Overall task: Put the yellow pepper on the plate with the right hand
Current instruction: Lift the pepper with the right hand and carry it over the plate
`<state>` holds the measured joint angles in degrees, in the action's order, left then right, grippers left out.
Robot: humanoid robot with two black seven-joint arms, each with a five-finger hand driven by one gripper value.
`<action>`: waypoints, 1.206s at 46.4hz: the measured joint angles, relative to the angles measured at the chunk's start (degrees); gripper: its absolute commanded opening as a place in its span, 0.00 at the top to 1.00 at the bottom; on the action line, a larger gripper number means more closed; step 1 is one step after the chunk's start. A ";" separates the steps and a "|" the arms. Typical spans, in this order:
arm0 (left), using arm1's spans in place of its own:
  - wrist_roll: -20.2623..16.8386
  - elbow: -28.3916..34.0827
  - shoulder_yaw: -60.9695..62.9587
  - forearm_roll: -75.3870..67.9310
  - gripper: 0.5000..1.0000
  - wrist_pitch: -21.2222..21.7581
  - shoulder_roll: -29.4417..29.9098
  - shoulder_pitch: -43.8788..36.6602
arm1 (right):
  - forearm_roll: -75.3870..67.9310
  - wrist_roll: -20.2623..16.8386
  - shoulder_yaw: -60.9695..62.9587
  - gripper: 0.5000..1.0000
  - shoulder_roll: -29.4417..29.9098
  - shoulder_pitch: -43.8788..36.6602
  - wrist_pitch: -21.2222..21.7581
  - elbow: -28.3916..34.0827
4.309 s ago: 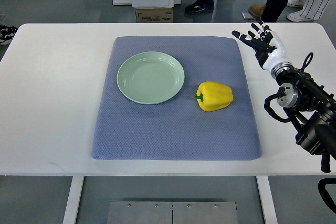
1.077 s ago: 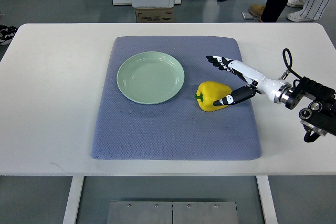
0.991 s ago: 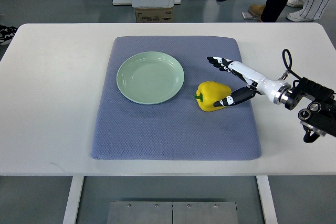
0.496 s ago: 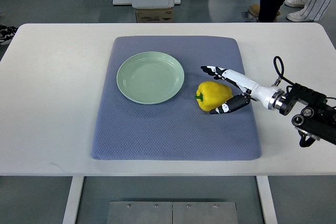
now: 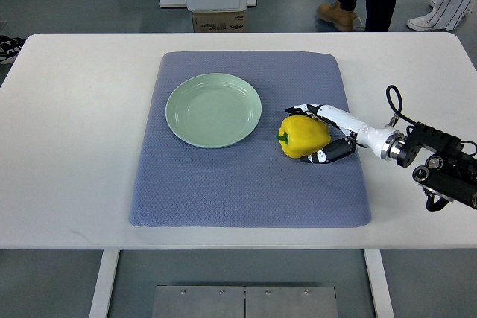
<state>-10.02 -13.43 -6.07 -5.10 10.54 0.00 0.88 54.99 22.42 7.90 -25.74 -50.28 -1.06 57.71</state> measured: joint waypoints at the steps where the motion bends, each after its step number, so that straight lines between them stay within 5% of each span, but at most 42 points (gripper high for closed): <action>1: 0.00 0.00 0.00 0.00 0.00 0.00 0.00 0.00 | -0.01 0.00 0.00 0.47 -0.01 0.00 0.00 -0.09; 9: 0.00 0.01 0.00 0.00 0.00 0.00 0.00 0.00 | -0.04 0.00 0.06 1.00 -0.01 -0.58 0.00 -0.37; 35: 0.00 0.00 0.00 0.00 0.00 0.00 0.00 0.00 | -2.46 -1.04 5.79 1.00 2.01 -3.54 -4.56 -1.64; 56: 0.00 0.00 0.01 0.00 0.00 0.00 0.00 0.00 | -5.57 -5.49 5.85 1.00 10.13 -10.30 -4.50 -5.89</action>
<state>-10.02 -13.43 -6.06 -5.10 10.54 0.00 0.87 49.42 16.93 13.76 -15.60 -60.58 -5.56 51.82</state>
